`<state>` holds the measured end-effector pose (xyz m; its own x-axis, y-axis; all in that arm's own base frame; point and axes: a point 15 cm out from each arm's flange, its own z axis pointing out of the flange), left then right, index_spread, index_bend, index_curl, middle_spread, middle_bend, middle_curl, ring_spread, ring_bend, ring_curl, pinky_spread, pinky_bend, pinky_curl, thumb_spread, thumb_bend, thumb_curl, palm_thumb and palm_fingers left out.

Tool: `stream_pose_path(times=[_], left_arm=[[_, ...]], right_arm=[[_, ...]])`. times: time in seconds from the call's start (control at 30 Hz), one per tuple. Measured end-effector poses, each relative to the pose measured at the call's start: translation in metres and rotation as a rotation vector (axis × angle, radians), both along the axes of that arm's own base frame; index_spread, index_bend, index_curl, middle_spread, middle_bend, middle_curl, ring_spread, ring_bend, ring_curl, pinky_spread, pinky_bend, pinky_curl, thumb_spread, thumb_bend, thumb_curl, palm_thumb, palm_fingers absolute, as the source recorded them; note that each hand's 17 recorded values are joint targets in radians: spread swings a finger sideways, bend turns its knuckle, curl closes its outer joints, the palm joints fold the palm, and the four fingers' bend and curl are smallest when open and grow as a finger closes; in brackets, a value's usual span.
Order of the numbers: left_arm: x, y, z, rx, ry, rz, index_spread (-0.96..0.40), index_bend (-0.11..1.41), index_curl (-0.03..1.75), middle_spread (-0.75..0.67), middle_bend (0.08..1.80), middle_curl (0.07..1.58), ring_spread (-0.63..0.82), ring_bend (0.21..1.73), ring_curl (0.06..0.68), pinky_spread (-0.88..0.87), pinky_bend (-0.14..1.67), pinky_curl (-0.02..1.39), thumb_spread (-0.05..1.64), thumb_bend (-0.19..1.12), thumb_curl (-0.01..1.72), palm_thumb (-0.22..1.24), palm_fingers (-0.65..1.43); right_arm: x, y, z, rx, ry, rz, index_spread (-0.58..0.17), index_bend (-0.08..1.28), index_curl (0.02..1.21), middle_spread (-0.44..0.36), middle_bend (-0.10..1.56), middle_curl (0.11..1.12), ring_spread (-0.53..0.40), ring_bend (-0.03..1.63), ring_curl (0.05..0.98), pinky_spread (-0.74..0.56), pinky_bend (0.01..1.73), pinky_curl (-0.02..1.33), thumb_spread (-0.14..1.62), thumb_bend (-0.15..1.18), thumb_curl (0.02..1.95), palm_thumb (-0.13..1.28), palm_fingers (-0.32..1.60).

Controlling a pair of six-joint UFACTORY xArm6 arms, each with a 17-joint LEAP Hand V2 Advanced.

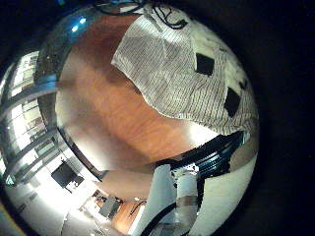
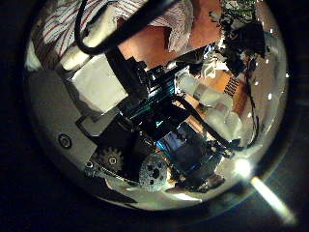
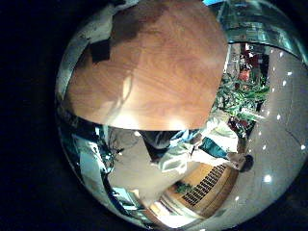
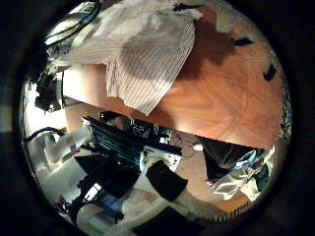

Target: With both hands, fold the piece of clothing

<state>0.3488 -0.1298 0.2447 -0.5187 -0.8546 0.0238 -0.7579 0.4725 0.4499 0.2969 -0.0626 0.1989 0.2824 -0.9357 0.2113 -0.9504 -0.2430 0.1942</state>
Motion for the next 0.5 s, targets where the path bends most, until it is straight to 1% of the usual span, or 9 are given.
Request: stream_pose_path(times=[0.17, 0.33, 0.4, 0.5], left_arm=[[0.000, 0.001, -0.004, 0.005, 0.009, 0.003, -0.73, 0.19, 1.14, -0.58, 0.82, 0.88, -0.50, 1.14, 0.508, -0.80, 0.37, 0.76, 1.15, -0.02, 0.46, 0.68, 1.01], [-0.001, 0.001, -0.007, 0.010, 0.019, 0.002, -0.73, 0.19, 1.14, -0.59, 0.82, 0.89, -0.50, 1.14, 0.509, -0.81, 0.36, 0.77, 1.15, -0.02, 0.46, 0.68, 1.01], [0.000, 0.001, -0.007, 0.010, 0.019, 0.001, -0.73, 0.19, 1.15, -0.59, 0.82, 0.89, -0.50, 1.14, 0.510, -0.81, 0.36, 0.78, 1.15, -0.02, 0.46, 0.68, 1.01], [0.000, 0.001, -0.005, 0.010, 0.017, 0.001, -0.73, 0.19, 1.15, -0.59, 0.81, 0.90, -0.50, 1.14, 0.512, -0.81, 0.35, 0.79, 1.15, -0.02, 0.46, 0.68, 1.00]], right_arm=[[-0.004, 0.016, -0.018, 0.004, 0.022, 0.051, -0.271, 0.22, 0.44, -0.070, 0.46, 0.48, -0.178, 0.87, 0.425, -0.05, 0.84, 0.49, 1.01, -0.04, 0.32, 0.35, -0.05], [0.006, 0.026, -0.027, 0.010, 0.004, 0.070, -0.241, 0.21, 0.43, 0.030, 0.37, 0.43, -0.066, 0.69, 0.358, 0.09, 0.73, 0.43, 1.00, -0.03, 0.31, 0.34, -0.04], [0.010, 0.032, -0.032, 0.010, 0.000, 0.073, -0.230, 0.19, 0.42, 0.059, 0.34, 0.42, -0.029, 0.65, 0.341, 0.12, 0.70, 0.41, 0.99, -0.03, 0.31, 0.34, -0.02], [0.011, 0.040, -0.040, 0.007, 0.008, 0.076, -0.220, 0.17, 0.40, 0.077, 0.32, 0.40, 0.007, 0.62, 0.326, 0.16, 0.66, 0.38, 0.99, -0.03, 0.31, 0.34, 0.01]])
